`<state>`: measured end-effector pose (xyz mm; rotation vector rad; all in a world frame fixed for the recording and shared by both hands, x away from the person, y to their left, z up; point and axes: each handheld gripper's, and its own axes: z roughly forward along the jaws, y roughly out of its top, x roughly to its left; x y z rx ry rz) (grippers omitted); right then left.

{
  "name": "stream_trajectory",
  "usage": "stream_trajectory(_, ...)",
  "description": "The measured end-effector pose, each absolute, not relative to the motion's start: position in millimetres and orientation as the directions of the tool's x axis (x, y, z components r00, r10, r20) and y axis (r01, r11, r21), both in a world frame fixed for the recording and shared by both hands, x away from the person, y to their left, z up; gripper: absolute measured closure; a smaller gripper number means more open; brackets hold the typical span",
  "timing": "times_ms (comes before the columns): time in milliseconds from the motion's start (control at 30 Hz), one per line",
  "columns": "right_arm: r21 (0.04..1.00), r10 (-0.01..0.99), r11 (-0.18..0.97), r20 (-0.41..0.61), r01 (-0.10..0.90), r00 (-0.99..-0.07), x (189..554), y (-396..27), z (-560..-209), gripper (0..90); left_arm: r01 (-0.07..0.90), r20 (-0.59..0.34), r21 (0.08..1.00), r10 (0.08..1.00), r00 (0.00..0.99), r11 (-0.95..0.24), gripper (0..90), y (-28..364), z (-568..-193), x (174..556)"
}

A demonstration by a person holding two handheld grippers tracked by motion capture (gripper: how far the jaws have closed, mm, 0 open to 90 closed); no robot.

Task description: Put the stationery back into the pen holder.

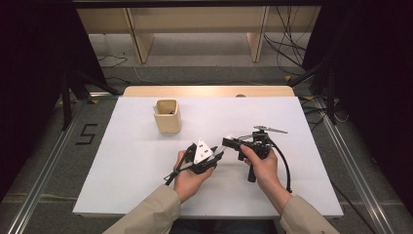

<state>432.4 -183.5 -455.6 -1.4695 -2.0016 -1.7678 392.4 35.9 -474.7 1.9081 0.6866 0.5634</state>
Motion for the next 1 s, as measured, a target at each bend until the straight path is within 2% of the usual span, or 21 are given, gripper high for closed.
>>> stream_trajectory(167,0.766,0.585,-0.104,0.563,0.634,-0.584,428.6,-180.6,-451.1,67.3,0.199,0.099,0.913,0.669,0.737,-0.355,69.9,35.4,-475.6,393.7)
stream_trajectory(333,0.832,0.655,-0.027,0.433,0.554,-0.619,424.2,-176.5,-442.7,67.4,0.21,0.102,0.903,0.664,0.741,-0.374,55.4,36.9,-476.2,393.7)
stream_trajectory(600,0.875,0.7,0.102,0.275,0.473,-0.659,419.3,-168.9,-438.7,67.3,0.255,0.059,0.893,0.659,0.75,-0.371,34.7,43.7,-474.8,393.0)
stream_trajectory(733,0.886,0.706,0.154,0.212,0.438,-0.676,415.8,-163.6,-436.6,67.3,0.264,0.044,0.893,0.655,0.754,-0.364,32.0,48.0,-472.8,392.3)
stream_trajectory(1000,0.894,0.696,0.207,0.15,0.396,-0.702,410.7,-155.9,-434.7,67.3,0.263,0.018,0.908,0.657,0.754,-0.327,34.8,49.9,-471.1,391.3)
